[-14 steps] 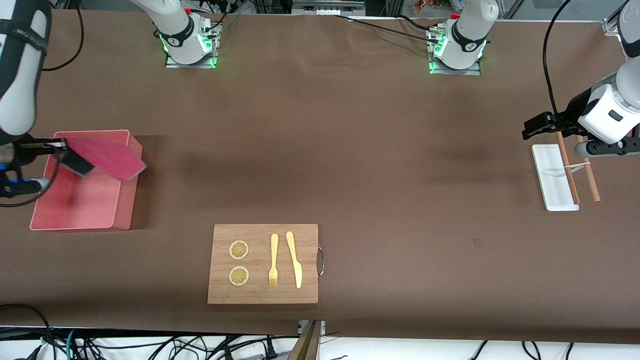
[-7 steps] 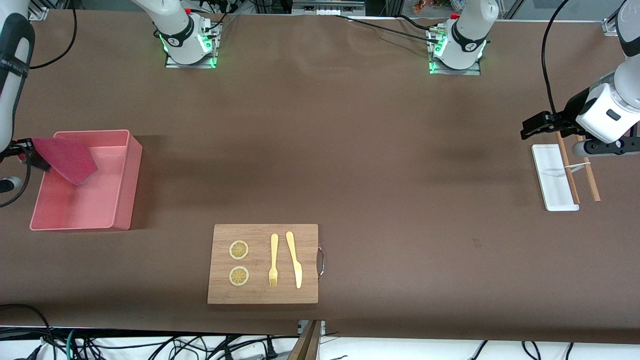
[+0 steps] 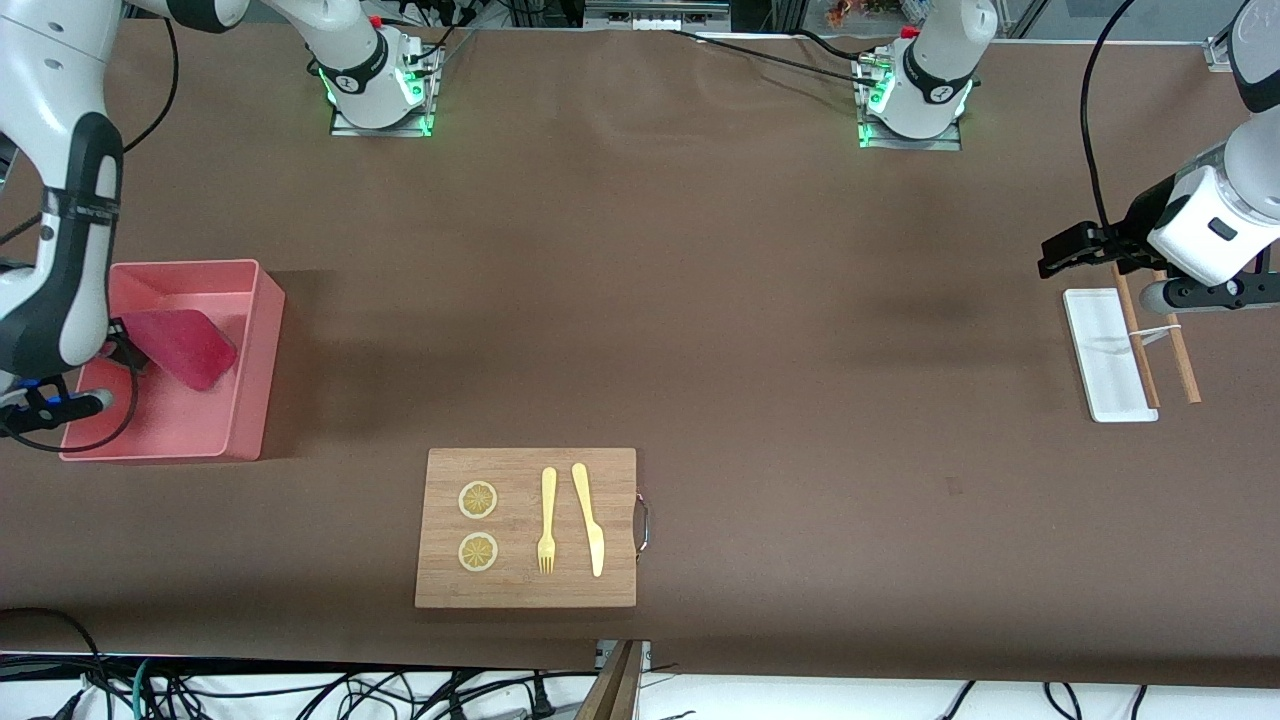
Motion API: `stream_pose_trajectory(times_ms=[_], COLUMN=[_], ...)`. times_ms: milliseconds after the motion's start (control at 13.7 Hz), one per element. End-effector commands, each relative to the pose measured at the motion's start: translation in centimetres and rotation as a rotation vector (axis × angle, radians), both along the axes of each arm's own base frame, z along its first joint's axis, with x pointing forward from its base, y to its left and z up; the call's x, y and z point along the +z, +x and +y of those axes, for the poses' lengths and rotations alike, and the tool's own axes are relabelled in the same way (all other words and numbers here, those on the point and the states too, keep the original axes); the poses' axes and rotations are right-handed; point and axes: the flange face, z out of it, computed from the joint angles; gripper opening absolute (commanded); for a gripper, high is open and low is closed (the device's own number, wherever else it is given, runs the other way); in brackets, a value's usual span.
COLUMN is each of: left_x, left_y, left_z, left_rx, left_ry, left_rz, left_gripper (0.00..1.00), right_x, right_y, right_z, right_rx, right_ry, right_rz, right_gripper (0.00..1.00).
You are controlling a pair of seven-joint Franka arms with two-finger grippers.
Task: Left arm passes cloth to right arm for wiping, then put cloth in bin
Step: 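Carry the cloth over the pink bin with the right gripper, then open the right gripper to drop the cloth into the bin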
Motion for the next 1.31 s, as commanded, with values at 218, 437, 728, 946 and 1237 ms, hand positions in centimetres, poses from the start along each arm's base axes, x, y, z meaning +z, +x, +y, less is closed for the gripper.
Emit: stream_pose_trajectory(times_ms=[218, 437, 728, 946, 1237], left_x=[0.6, 0.6, 0.7, 0.7, 0.6], left_y=[-0.1, -0.1, -0.2, -0.2, -0.1], left_z=[-0.4, 0.1, 0.4, 0.4, 0.1], left_rx=[-0.005, -0.004, -0.001, 0.0, -0.004], left_ry=[-0.054, -0.056, -0.057, -0.057, -0.057], left_rz=[0.014, 0.016, 0.019, 0.019, 0.021], left_gripper=[1.0, 1.0, 1.0, 1.0, 1.0], right_x=[-4.9, -5.5, -4.0, -1.0, 2.3], right_y=[-0.1, 0.0, 0.5, 1.4, 1.4], right_z=[0.4, 0.0, 0.8, 1.4, 1.7], right_rx=[-0.015, -0.033, -0.044, -0.029, -0.025], right_ry=[0.041, 0.066, 0.099, 0.105, 0.117], right_rz=[-0.033, -0.054, -0.088, -0.124, -0.169], right_gripper=[0.0, 1.0, 1.0, 1.0, 1.0])
